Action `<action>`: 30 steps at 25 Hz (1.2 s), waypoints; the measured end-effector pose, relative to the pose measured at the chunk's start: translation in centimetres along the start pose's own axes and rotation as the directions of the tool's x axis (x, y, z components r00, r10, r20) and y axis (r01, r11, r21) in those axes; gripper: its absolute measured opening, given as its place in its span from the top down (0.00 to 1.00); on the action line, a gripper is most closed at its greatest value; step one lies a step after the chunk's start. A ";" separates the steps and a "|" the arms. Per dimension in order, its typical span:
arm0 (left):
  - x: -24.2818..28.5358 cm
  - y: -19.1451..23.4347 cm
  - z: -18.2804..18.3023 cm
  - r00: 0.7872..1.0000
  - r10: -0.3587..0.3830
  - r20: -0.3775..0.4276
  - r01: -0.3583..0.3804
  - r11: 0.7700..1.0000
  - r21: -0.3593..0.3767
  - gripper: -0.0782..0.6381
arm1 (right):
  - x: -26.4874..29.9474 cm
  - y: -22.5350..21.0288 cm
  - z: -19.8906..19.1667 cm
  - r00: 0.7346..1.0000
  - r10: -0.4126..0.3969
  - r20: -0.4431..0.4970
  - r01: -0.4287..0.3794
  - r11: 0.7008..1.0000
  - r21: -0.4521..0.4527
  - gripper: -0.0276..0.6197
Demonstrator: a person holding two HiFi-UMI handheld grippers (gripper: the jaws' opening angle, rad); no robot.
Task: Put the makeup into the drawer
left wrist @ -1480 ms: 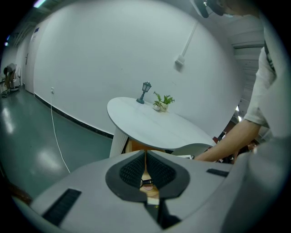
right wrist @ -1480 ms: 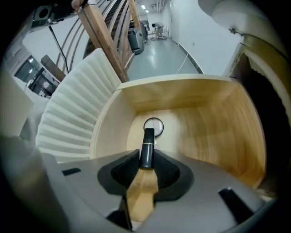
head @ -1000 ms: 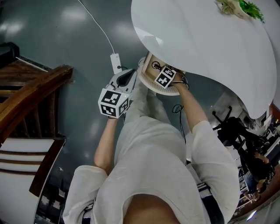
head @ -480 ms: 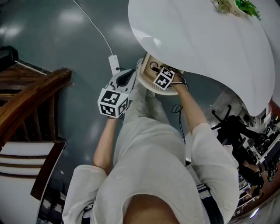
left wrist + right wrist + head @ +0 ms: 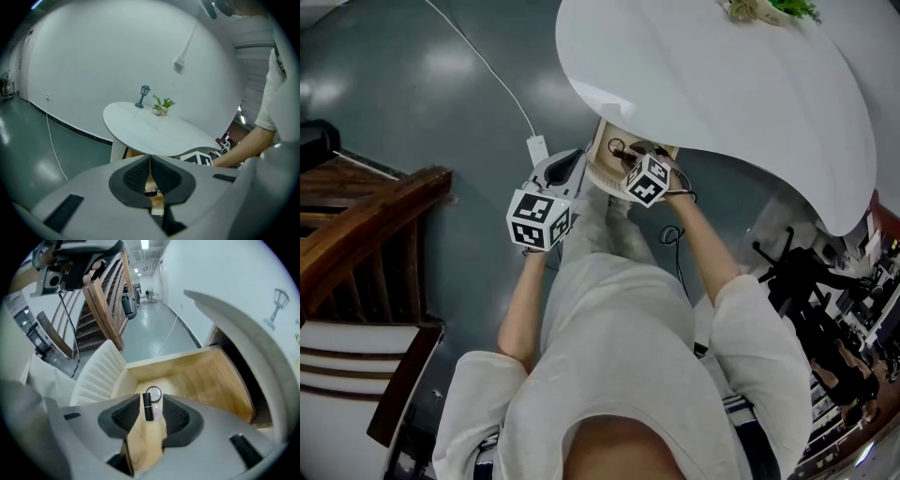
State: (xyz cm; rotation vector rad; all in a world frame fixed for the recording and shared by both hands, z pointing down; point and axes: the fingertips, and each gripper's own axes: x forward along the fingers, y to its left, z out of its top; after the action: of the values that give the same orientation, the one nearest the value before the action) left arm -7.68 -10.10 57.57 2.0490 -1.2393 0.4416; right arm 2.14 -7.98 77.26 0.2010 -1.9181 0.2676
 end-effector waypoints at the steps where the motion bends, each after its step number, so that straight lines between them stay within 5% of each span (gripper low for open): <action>1: -0.1 -0.3 0.2 1.000 0.000 0.004 0.000 1.000 0.007 0.87 | -0.8 0.1 0.1 1.000 -0.009 0.018 0.009 1.000 0.013 0.73; 6: -0.8 -2.2 1.0 1.000 -0.004 0.020 0.003 0.999 0.038 0.87 | -5.2 0.4 0.6 0.990 -0.058 0.127 0.039 0.989 0.145 0.75; 10: -1.3 -3.9 1.8 0.999 -0.010 0.038 0.007 0.998 0.063 0.87 | -9.4 -0.2 0.6 0.962 -0.127 0.243 0.042 0.944 0.328 0.79; 15: -1.8 -6.1 2.2 0.998 -0.015 0.058 0.010 0.996 0.087 0.87 | -15.0 -1.2 -0.9 0.899 -0.267 0.347 0.053 0.854 0.518 0.85; 20: -2.2 -8.3 2.9 0.996 -0.017 0.084 0.008 0.993 0.116 0.87 | -20.8 -3.0 -3.1 0.823 -0.416 0.386 0.112 0.786 0.609 0.92; 30: -4.8 -12.2 5.1 0.987 -0.016 0.158 -0.013 0.983 0.185 0.87 | -31.2 -4.0 -5.3 0.675 -0.595 0.435 0.229 0.730 0.644 0.96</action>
State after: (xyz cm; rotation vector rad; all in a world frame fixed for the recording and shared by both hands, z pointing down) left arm 0.26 -6.96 46.44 2.2798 -1.3330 0.4131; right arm 18.96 -9.92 50.28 1.2732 -2.3168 0.4598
